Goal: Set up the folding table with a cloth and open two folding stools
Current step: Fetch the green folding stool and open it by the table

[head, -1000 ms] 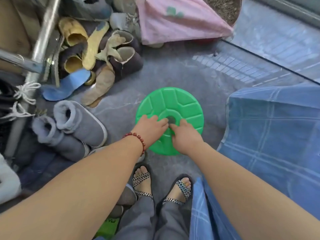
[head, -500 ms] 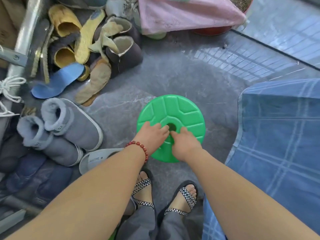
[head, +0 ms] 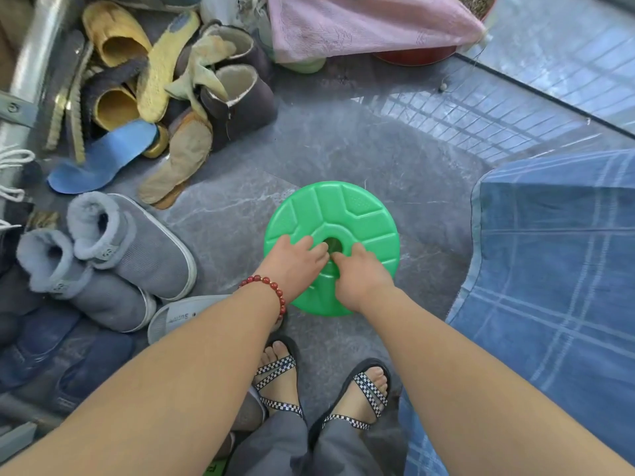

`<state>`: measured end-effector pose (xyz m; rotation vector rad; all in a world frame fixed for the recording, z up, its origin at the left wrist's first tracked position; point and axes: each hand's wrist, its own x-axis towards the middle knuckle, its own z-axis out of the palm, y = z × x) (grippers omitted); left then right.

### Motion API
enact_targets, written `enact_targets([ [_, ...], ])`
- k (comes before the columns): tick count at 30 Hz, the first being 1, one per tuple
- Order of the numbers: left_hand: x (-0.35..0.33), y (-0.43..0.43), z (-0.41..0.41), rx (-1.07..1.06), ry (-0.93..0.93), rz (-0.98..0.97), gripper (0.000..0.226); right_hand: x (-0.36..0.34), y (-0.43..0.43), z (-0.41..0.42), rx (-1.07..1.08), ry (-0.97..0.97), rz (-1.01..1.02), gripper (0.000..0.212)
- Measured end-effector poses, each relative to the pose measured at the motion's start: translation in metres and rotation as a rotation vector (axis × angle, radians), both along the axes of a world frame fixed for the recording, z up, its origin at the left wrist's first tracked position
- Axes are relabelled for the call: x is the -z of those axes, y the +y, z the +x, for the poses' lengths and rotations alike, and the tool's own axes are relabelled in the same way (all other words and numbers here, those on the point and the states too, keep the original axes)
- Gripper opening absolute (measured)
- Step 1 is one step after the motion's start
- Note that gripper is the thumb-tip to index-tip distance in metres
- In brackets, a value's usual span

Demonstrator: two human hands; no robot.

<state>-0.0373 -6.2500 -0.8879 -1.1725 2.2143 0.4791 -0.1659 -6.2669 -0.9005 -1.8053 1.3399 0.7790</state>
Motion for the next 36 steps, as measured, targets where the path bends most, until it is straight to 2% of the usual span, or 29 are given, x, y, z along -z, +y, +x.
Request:
enact_targets([
  [8, -0.001, 0.0, 0.002, -0.029, -0.017, 0.021, 0.051, -0.006, 0.003, -0.005, 0.068, -0.065, -0.006, 0.052],
  [11, -0.001, 0.001, 0.003, -0.087, 0.05, -0.024, 0.053, -0.015, 0.005, -0.015, 0.255, -0.14, -0.208, 0.05],
  [13, 0.0, 0.002, 0.002, -0.169, 0.086, -0.068, 0.054, -0.016, 0.007, -0.021, 0.419, -0.134, -0.341, 0.049],
  [15, 0.0, 0.002, 0.0, -0.297, 0.085, -0.065, 0.058, -0.014, 0.009, -0.026, 0.559, -0.115, -0.385, 0.053],
  [20, 0.007, 0.005, -0.007, -0.544, 0.047, 0.107, 0.075, -0.01, 0.011, -0.032, 0.682, -0.093, -0.321, 0.065],
  [26, 0.013, 0.008, -0.006, -0.444, -0.014, 0.243, 0.083, -0.004, 0.019, -0.025, 0.688, -0.111, -0.145, 0.08],
  [36, 0.013, -0.009, 0.025, -0.277, -0.083, 0.171, 0.077, -0.005, 0.024, 0.004, 0.703, -0.074, -0.061, 0.085],
])
